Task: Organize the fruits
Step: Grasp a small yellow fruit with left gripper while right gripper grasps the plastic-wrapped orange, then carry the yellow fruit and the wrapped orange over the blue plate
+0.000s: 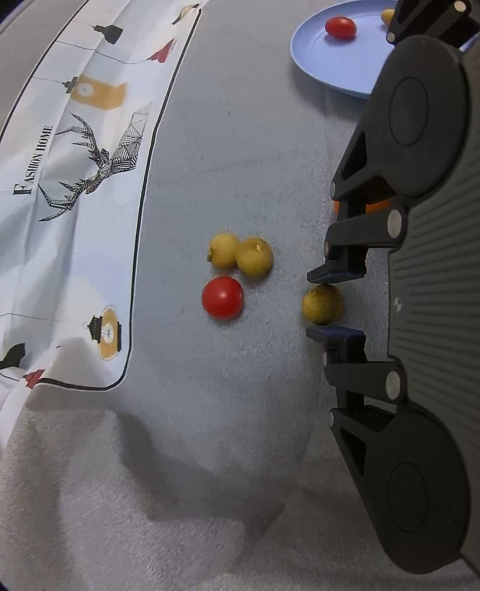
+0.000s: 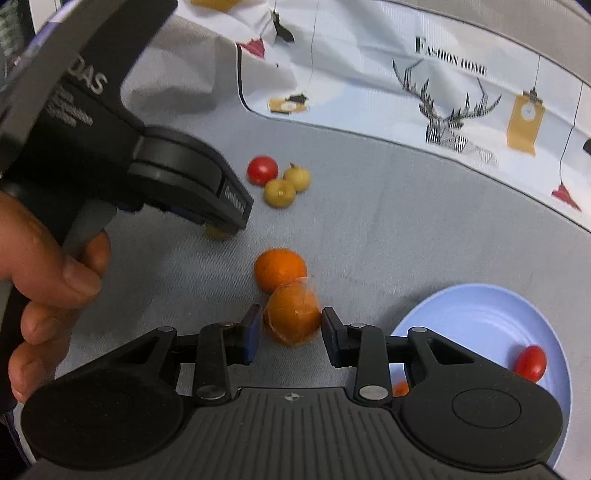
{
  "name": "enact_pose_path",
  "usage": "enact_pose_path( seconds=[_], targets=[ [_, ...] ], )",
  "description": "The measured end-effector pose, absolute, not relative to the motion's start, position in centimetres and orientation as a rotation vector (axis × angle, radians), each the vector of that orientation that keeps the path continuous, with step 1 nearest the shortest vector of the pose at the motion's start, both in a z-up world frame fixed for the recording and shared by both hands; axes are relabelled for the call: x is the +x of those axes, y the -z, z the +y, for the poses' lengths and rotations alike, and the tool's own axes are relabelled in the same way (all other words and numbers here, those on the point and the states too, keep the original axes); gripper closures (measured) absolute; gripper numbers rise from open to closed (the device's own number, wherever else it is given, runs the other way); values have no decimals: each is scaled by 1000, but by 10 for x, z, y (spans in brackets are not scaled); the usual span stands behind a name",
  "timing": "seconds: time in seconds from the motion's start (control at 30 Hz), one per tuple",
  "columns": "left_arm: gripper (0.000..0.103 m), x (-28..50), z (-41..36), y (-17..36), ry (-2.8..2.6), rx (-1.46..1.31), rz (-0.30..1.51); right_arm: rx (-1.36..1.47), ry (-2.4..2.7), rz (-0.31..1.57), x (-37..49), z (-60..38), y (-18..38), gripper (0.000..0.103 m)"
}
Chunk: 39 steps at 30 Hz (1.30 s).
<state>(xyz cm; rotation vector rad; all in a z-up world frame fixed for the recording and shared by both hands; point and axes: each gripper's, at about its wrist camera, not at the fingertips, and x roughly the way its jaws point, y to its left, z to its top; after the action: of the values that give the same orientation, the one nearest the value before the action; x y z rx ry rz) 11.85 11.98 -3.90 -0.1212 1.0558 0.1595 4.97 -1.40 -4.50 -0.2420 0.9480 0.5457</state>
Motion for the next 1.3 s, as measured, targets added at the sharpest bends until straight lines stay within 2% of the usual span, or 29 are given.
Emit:
enact_pose_path(
  seconds=[0.53,0.57,0.6,0.63,0.87,0.97,1.03,1.13,1.3],
  targets=[
    [77,111,112,22,-139,-144,1006,-219,-549,898,45,-22,27,69],
    [77,108,112,20,-140,-142,1003,-217,-548,893,44,-24,25,71],
    [77,106,112,19,-140,-140,1000,-214,-548,887,43,-26,22,82],
    [77,104,111,18,-140,-135,997,-208,-546,878,43,-28,19,85],
    [77,90,108,11,-136,-137,980,-180,-539,887,40,-42,16,85],
    [77,86,114,10,-146,-160,979,-191,-540,882,40,-42,19,82],
    [77,82,120,8,-155,-178,975,-199,-539,867,42,-41,20,74],
    [77,74,132,3,-171,-216,964,-186,-538,866,45,-42,19,66],
    [77,56,145,-12,-185,-257,929,-163,-558,893,50,-44,21,64]
  ],
)
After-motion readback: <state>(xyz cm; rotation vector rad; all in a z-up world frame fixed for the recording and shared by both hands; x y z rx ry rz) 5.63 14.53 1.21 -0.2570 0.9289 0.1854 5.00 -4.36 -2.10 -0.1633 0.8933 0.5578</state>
